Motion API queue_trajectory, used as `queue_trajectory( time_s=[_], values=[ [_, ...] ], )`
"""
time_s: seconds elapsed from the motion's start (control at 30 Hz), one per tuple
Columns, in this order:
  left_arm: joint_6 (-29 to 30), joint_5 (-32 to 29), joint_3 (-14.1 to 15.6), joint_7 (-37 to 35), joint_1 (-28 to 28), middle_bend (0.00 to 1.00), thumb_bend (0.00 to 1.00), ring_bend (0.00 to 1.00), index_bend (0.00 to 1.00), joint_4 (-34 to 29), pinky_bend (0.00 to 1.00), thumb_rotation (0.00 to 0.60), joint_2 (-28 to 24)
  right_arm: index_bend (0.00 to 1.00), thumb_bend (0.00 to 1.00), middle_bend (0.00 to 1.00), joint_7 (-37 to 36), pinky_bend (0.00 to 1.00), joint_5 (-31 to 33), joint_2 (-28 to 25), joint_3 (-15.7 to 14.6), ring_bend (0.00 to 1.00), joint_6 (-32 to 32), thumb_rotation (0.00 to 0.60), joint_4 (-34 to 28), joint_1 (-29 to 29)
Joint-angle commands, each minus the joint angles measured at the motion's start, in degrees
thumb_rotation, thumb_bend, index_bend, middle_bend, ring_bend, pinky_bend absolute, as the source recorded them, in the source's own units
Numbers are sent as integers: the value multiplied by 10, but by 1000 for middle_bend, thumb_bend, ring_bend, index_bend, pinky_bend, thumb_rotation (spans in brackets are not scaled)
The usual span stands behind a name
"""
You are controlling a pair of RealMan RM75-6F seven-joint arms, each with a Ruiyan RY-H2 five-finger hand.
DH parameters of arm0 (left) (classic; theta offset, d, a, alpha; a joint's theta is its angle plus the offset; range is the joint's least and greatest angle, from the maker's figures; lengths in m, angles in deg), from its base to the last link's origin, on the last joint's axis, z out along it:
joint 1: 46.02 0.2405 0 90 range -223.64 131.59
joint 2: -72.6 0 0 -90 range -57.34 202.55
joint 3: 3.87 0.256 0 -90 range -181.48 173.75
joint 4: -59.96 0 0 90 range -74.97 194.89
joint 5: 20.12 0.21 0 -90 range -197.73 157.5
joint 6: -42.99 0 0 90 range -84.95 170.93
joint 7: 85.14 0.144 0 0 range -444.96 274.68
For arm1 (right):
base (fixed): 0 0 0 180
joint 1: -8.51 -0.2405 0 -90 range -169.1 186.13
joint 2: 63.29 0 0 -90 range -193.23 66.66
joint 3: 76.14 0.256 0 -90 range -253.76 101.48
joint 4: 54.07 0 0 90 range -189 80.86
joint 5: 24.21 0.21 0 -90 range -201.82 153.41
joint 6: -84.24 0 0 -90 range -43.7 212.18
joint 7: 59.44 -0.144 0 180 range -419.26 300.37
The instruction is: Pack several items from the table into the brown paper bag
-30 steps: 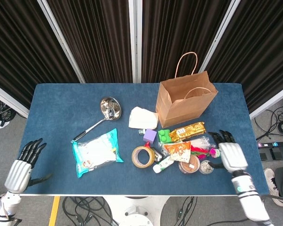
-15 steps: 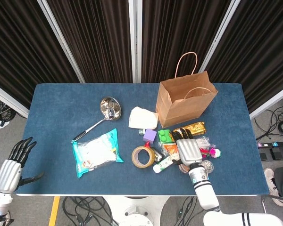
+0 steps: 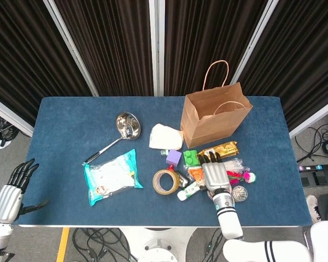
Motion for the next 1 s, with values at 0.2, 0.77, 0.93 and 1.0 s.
queue_trajectory(
  time_s=[0.2, 0.77, 0.93, 1.0],
  values=[
    [-3, -4, -1, -6, 0, 109, 58, 0, 87, 6, 95, 600, 3, 352, 76, 341, 3, 93, -11, 22, -8, 219, 25, 600, 24, -6],
    [-5, 2, 2, 3, -3, 109, 58, 0, 87, -3, 95, 600, 1, 738, 347, 625, -34, 455, -89, -39, 8, 521, 64, 600, -55, 12],
    [-2, 7, 2, 16, -6, 108, 58, 0, 87, -16, 95, 600, -5, 738, 348, 625, -6, 455, -119, -94, 63, 520, 90, 600, -164, -8],
    [-2, 8, 2, 21, -7, 109, 58, 0, 87, -21, 95, 600, -7, 738, 348, 625, 10, 455, -131, -113, 100, 521, 101, 600, -208, -24]
  ],
)
